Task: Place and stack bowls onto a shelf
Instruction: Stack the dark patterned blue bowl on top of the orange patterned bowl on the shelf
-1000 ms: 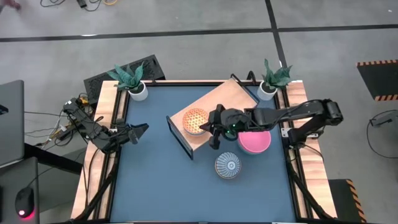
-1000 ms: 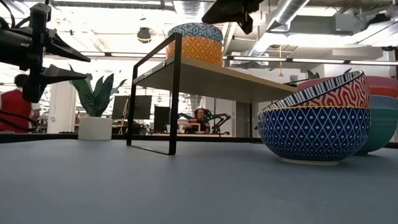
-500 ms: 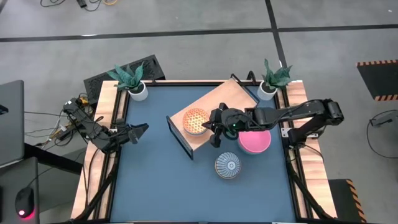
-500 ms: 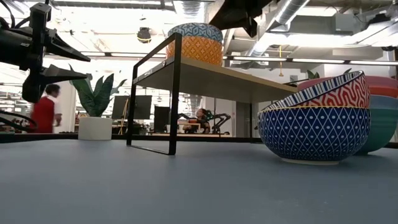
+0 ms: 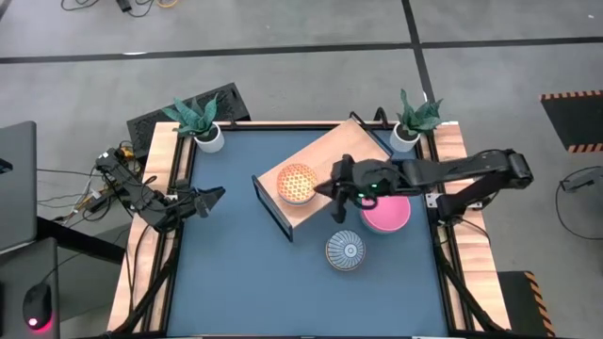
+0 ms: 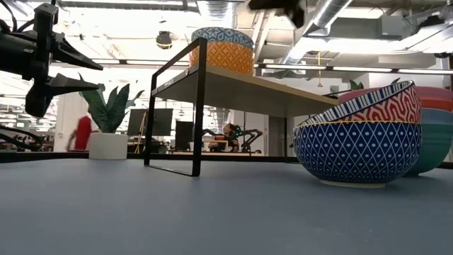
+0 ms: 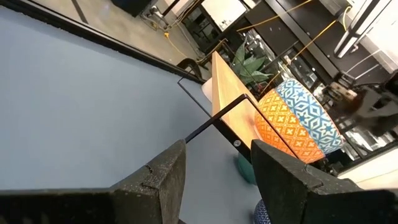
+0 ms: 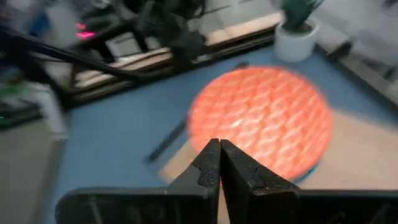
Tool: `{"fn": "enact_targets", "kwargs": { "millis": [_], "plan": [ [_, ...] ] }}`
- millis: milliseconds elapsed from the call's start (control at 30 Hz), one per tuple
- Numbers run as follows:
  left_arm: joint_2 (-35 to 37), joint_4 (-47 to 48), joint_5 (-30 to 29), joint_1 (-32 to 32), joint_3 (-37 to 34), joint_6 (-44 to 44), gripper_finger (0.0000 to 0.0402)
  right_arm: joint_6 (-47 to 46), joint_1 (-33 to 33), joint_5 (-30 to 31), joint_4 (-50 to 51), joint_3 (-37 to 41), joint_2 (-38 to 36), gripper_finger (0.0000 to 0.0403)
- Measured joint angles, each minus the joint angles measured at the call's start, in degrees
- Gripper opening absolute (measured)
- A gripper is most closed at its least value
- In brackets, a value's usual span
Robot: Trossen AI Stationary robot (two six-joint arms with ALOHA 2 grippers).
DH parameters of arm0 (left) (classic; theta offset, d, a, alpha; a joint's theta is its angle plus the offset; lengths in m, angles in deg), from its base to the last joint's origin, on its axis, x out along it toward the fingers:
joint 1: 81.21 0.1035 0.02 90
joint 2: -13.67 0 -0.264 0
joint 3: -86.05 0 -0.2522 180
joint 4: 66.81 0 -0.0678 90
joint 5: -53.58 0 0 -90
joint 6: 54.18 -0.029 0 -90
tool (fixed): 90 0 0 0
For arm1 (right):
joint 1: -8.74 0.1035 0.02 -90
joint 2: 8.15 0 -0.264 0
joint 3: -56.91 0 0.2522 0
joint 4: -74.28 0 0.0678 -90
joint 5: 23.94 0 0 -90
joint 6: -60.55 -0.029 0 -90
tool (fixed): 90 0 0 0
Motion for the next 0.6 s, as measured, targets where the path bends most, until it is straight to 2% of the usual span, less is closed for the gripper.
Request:
{"fn": "enact_targets", "kwargs": {
  "millis": [167, 267, 367, 600],
  "plan": [
    [-0.01, -0.02, -0.01, 0.0, 0.0, 0.02, 0.0165, -16.26, 3.36, -4.56, 19.4, -0.05, -3.41, 0.0063],
    [-0.02, 0.0, 0.0, 0.0, 0.0, -0.37, 0.0165, -22.1, 6.16, -5.32, 30.16, 0.06, -2.96, 0.008],
    [-0.02, 0.01, 0.0, 0.0, 0.0, -1.69, 0.0165, -23.68, 8.14, -5.58, 33.54, 0.06, -0.87, 0.0107],
    [-0.01, 0.02, -0.02, 0.0, 0.0, -2.43, 0.0165, -25.89, 9.43, -5.61, 33.3, 0.04, 7.13, 0.0177]
  ]
}}
